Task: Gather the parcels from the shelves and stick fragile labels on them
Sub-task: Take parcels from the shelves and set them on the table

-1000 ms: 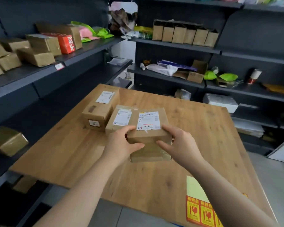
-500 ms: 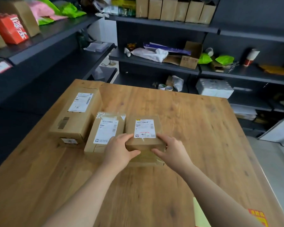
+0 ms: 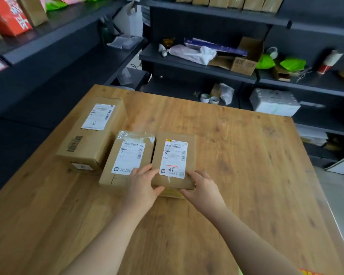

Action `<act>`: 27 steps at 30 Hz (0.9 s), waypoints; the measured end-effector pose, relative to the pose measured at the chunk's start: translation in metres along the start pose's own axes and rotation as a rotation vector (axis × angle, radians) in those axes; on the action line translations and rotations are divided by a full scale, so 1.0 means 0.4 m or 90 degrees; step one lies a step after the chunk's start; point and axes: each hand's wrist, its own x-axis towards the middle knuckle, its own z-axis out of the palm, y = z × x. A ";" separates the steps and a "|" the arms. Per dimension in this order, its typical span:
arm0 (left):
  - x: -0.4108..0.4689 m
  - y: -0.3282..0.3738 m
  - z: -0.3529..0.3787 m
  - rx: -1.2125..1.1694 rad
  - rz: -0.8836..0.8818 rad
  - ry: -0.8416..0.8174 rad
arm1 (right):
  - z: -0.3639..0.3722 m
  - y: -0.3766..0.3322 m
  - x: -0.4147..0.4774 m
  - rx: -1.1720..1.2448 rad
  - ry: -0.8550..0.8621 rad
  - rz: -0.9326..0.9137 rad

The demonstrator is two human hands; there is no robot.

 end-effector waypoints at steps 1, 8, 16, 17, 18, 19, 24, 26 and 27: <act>-0.002 0.000 0.001 0.006 -0.001 -0.006 | 0.002 0.002 0.000 -0.009 -0.006 -0.002; -0.033 0.019 -0.028 0.061 0.011 0.021 | -0.028 -0.006 -0.008 -0.115 -0.014 -0.072; -0.229 0.032 -0.112 0.139 0.003 0.184 | -0.050 -0.085 -0.092 -0.152 0.075 -0.355; -0.264 0.032 -0.123 0.150 -0.011 0.193 | -0.048 -0.103 -0.107 -0.142 0.073 -0.386; -0.301 0.031 -0.135 0.159 -0.026 0.201 | -0.043 -0.121 -0.122 -0.134 0.070 -0.420; -0.338 0.027 -0.145 0.166 -0.044 0.208 | -0.037 -0.139 -0.138 -0.130 0.066 -0.454; -0.542 0.006 -0.204 0.191 -0.181 0.243 | 0.015 -0.243 -0.234 -0.113 0.046 -0.607; -0.627 -0.007 -0.229 0.195 -0.233 0.268 | 0.041 -0.294 -0.285 -0.102 0.019 -0.654; -0.669 -0.014 -0.241 0.194 -0.255 0.282 | 0.055 -0.320 -0.311 -0.095 0.001 -0.677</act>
